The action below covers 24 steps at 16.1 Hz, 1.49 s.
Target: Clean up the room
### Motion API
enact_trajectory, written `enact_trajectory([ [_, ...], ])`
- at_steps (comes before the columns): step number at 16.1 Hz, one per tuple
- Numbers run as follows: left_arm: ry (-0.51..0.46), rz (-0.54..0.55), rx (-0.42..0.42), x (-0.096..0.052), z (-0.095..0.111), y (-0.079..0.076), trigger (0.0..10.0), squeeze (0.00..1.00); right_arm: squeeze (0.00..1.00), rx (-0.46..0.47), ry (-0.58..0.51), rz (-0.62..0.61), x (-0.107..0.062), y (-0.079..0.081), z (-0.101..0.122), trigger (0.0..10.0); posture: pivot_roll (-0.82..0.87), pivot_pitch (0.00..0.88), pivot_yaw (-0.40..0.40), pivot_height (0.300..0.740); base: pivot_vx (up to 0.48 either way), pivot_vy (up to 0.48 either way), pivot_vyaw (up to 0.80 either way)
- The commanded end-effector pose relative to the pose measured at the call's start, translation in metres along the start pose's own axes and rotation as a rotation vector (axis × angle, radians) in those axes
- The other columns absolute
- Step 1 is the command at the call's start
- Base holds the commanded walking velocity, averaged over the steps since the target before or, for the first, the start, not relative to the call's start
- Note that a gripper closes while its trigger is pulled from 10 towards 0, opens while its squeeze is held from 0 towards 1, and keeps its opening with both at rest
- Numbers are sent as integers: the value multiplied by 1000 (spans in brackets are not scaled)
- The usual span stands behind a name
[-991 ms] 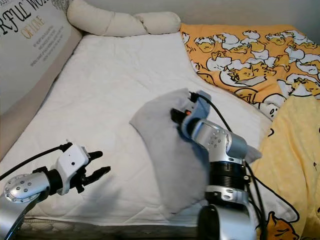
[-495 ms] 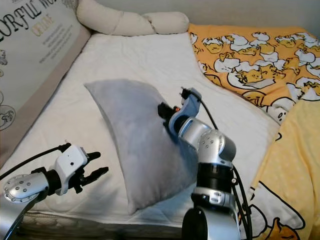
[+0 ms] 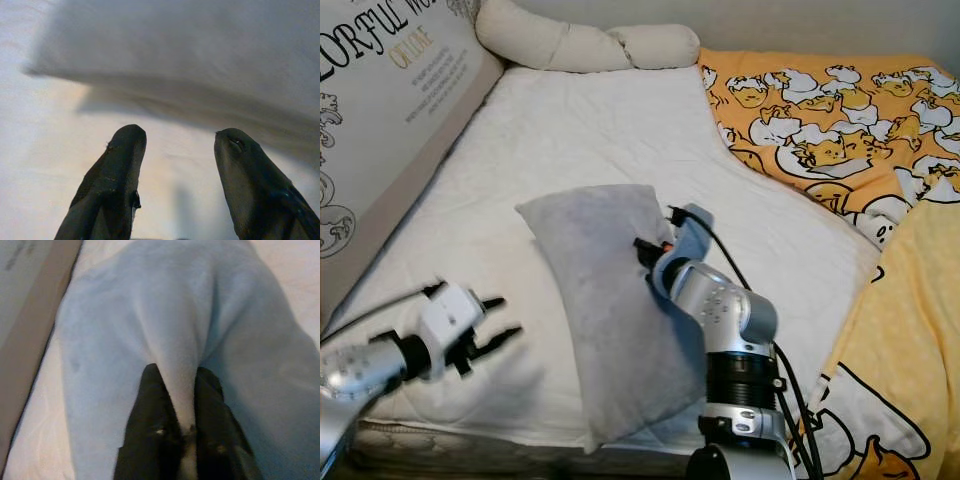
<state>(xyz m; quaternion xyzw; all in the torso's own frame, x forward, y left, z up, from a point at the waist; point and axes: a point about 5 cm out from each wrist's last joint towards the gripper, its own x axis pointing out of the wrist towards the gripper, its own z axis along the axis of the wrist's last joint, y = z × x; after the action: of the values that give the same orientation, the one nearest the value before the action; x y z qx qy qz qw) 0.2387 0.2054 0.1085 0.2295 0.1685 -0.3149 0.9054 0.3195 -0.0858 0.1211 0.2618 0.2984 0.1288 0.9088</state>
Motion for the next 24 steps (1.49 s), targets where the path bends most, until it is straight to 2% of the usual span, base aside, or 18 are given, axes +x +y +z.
enact_trajectory([
  [1,-15,42,-11,-1,4,7,10000,0,557,-15,-21,40,0,8,1,10000,124,0,24,740,0,0,0],
  [2,-41,77,-65,3,8,11,10000,0,1000,-12,-47,72,-1,8,5,10000,121,0,26,740,0,0,0],
  [4,-55,96,-172,21,10,6,10000,0,1000,-48,-120,152,-9,12,22,10000,118,0,27,740,0,0,0],
  [7,-50,64,-250,36,8,-4,10000,0,1000,-106,-99,259,-19,13,29,10000,105,0,34,740,0,0,0],
  [8,-46,55,-268,38,7,-6,10000,361,1000,-136,-91,257,-22,9,30,10000,105,0,33,740,0,0,0],
  [9,-38,28,-303,39,6,-8,10000,1000,1000,-149,-85,243,-25,1,33,10000,104,0,31,740,0,0,0],
  [10,-8,-1,-347,41,2,-10,10000,1000,1000,-189,-90,180,-29,-22,39,10000,104,0,30,740,0,0,0],
  [11,3,-12,-357,42,-1,-11,10000,1000,1000,-205,-100,149,-31,-33,43,10000,104,0,29,740,0,0,0],
  [12,6,-43,-364,44,-3,-14,10000,1000,1000,-199,-106,97,-35,-57,47,10000,104,0,30,740,0,0,0],
  [13,4,-53,-369,45,-4,-15,10000,1000,1000,-188,-105,92,-36,-64,48,10000,103,0,33,740,0,0,0],
  [14,15,-66,-392,49,-7,-17,10000,1000,1000,-193,-59,45,-37,-87,42,10000,100,0,39,740,0,0,0],
  [15,20,-81,-402,50,-7,-18,10000,1000,1000,-195,-41,23,-37,-97,39,10000,100,0,39,740,0,0,0],
  [16,20,-124,-436,53,-8,-21,10000,1000,1000,-170,-17,14,-39,-115,32,10000,101,0,43,740,0,0,0],
  [17,3,-157,-460,55,-6,-23,10000,1000,1000,-166,3,10,-39,-127,26,10000,103,0,46,740,0,0,0],
  [19,-34,-200,-488,58,-4,-25,10000,1000,1000,-158,28,34,-38,-134,18,10000,105,0,47,740,0,0,0],
  [21,-64,-234,-599,66,-7,-26,10000,1000,1000,-119,67,134,-36,-140,1,10000,103,0,48,740,0,0,0],
  [22,-70,-248,-627,70,-8,-27,10000,1000,1000,-95,72,169,-33,-142,-5,10000,103,0,47,740,0,0,0],
  [24,-66,-263,-628,77,-9,-28,10000,1000,1000,-84,62,157,-29,-145,-9,10000,102,0,44,740,0,0,0],
])
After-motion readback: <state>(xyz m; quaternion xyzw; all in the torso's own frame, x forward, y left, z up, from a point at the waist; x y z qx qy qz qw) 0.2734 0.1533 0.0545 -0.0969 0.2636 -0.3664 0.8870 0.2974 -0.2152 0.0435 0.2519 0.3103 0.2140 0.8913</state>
